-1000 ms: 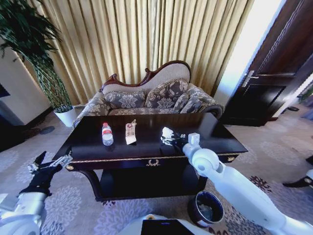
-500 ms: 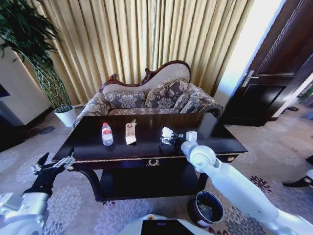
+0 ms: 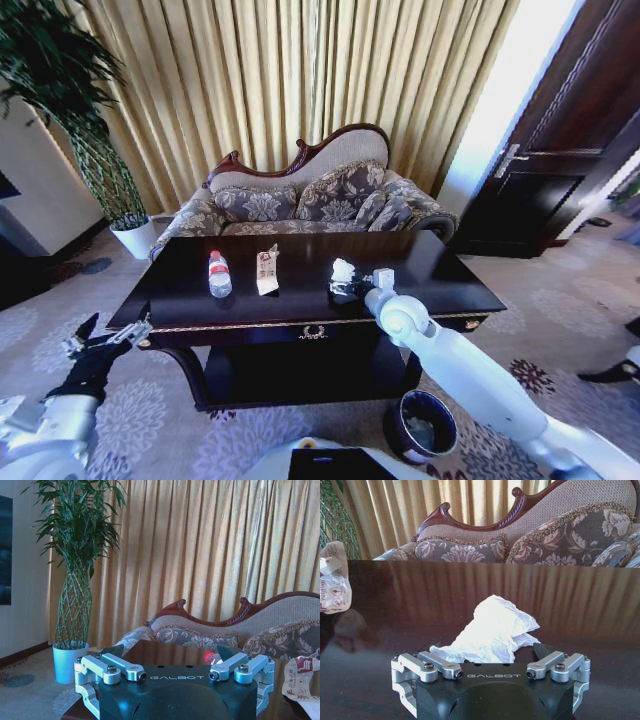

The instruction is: Move to the front of the table and place the trash on the table into the trash bin.

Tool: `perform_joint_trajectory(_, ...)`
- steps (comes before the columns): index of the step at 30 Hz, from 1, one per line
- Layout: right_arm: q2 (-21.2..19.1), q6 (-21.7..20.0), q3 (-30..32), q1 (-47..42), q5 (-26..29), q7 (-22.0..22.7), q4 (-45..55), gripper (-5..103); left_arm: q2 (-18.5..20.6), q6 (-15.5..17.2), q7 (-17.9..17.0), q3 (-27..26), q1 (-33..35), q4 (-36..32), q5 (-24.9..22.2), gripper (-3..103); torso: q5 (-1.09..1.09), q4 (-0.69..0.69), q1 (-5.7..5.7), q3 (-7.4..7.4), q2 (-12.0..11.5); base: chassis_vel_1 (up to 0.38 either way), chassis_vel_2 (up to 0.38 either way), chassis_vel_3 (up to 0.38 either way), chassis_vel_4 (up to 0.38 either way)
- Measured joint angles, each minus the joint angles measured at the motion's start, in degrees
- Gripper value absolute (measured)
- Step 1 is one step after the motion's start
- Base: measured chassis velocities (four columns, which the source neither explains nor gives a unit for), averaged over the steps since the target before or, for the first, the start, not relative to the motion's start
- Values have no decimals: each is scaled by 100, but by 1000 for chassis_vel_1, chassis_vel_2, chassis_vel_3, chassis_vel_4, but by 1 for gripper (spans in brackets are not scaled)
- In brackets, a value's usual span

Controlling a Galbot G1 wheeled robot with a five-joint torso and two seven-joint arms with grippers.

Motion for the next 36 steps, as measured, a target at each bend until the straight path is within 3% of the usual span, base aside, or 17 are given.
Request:
perform_joint_trajectory(2, -5, 3, -14, 16, -8, -1, -14, 103, -13, -11, 4, 3, 0, 0, -2, 100, 0, 0, 0, 0, 0, 0, 0, 0, 0)
perform_joint_trajectory(4, -8, 5, -18, 19, -13, -1, -17, 99, -20, -13, 5, 4, 0, 0, -2, 100, 0, 0, 0, 0, 0, 0, 0, 0, 0)
perform_joint_trajectory(8, -7, 100, -28, 29, -80, -1, -50, 78, -37, -23, 14, 15, 2, 0, -5, 100, 0, 0, 0, 0, 0, 0, 0, 0, 0)
perform_joint_trajectory(10, -7, 118, -28, 26, -99, -1, -55, 78, -36, -28, 15, 16, 2, 0, -5, 100, 0, 0, 0, 0, 0, 0, 0, 0, 0)
perform_joint_trajectory(14, -8, 141, -14, -12, -119, -1, -52, 56, -21, -44, 17, 18, 5, 0, -6, 100, 0, 0, 0, 0, 0, 0, 0, 0, 0)
perform_joint_trajectory(16, -7, 149, -5, -22, -122, -1, -48, 56, -18, -47, 18, 21, 8, 0, -7, 100, 0, 0, 0, 0, 0, 0, 0, 0, 0)
perform_joint_trajectory(23, -38, 173, 66, -94, -133, -1, 27, 23, -8, -62, 29, 34, 13, 0, -12, 100, 0, 0, 0, 0, 0, 0, 0, 0, 0)
perform_joint_trajectory(25, -47, 174, 77, -106, -133, -1, 50, 23, -7, -66, 31, 36, 13, 0, -12, 100, 0, 0, 0, 0, 0, 0, 0, 0, 0)
perform_joint_trajectory(29, -79, 178, 106, -131, -131, 0, 125, 3, -10, -76, 41, 37, 14, 0, -14, 100, 0, 0, 0, 0, 0, 0, 0, 0, 0)
perform_joint_trajectory(36, -93, 437, 214, -258, -141, -1, 287, 0, -1, -89, 57, 37, 17, 0, -20, 100, 0, 1, 0, 0, 0, 0, 0, 0, 0)
